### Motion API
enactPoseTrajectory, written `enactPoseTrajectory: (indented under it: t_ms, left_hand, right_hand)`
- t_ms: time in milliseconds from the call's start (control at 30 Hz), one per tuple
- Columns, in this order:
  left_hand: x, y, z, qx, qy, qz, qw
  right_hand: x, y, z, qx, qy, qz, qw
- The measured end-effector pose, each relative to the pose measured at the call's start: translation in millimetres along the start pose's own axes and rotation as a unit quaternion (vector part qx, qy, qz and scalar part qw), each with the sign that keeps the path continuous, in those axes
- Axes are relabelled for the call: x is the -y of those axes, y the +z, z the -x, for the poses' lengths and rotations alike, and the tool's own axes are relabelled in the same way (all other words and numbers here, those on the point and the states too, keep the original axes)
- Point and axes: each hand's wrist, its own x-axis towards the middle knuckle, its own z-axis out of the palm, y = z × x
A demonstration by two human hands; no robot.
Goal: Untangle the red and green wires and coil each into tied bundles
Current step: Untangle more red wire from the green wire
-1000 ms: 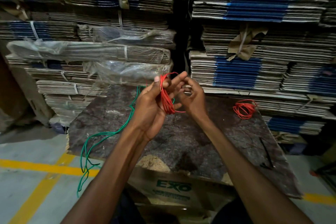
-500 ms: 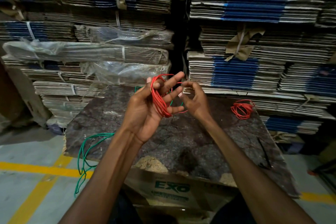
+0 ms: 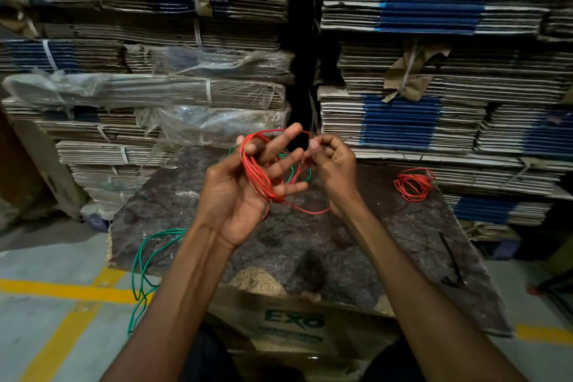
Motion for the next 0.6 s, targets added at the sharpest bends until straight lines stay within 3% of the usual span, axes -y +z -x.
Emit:
enactPoseTrajectory:
  t_ms: [133, 300, 467, 600]
  left_hand:
    - [-5, -7, -3, 0.022, 0.016, 0.023, 0.999]
    - [-11, -14, -15, 0.026, 0.058, 0.060, 0.996]
    - [-9, -19, -31, -0.017, 0.073, 0.037, 0.997]
    - [-5, -24, -46, -0.101, 0.130, -0.040, 0.986]
  right_hand:
    - [9, -8, 9, 0.021, 0.043, -0.038, 0.998]
    - [2, -22, 32, 0.087, 0.112, 0.060, 0.988]
    - [-1, -27, 58, 0.157, 0.162, 0.122, 0.967]
    - [1, -41, 71, 0.244, 0.195, 0.139, 0.940]
